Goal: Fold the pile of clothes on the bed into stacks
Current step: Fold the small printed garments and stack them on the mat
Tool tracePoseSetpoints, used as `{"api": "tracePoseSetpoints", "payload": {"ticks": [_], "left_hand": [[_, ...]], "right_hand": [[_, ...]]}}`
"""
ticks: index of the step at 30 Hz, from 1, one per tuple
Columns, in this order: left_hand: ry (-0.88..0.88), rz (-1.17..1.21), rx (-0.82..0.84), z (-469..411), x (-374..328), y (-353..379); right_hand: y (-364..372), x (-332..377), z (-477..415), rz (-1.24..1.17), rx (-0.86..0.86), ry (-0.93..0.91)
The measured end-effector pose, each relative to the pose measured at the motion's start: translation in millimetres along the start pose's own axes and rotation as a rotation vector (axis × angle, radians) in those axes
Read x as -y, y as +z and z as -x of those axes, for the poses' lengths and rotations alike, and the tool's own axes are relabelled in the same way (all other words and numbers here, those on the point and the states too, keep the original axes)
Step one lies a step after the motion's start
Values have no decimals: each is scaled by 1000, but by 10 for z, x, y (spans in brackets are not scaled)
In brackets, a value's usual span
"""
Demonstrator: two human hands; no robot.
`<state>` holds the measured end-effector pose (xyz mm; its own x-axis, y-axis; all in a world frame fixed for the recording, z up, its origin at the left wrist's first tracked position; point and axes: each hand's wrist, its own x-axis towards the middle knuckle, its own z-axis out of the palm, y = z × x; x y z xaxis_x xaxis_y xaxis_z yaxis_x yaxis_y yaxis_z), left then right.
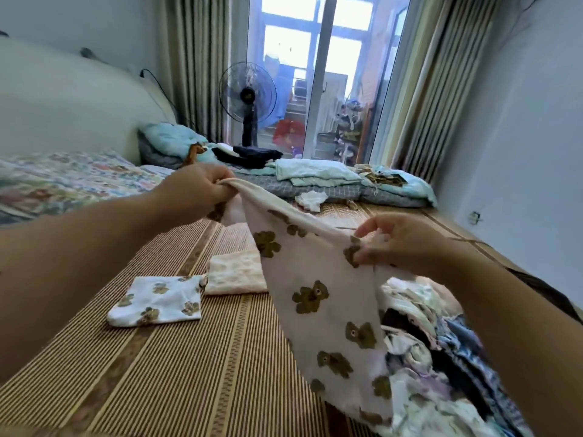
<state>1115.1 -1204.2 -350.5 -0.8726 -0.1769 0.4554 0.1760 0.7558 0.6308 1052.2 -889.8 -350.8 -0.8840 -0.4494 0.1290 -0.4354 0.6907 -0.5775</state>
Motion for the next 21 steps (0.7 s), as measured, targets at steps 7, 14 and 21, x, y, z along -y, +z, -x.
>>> {"api": "tracePoseSetpoints", "payload": {"ticks": [7, 14, 21], "left_hand": [[-262, 130, -10, 135, 510, -229], [-410, 272, -62, 221, 779, -377], [-447, 122, -34, 292, 847, -385]], "right_hand": [[287, 284, -159, 25, 90, -31], [341, 452, -293, 213, 40, -17], [397, 592, -305, -420, 68, 141]]}}
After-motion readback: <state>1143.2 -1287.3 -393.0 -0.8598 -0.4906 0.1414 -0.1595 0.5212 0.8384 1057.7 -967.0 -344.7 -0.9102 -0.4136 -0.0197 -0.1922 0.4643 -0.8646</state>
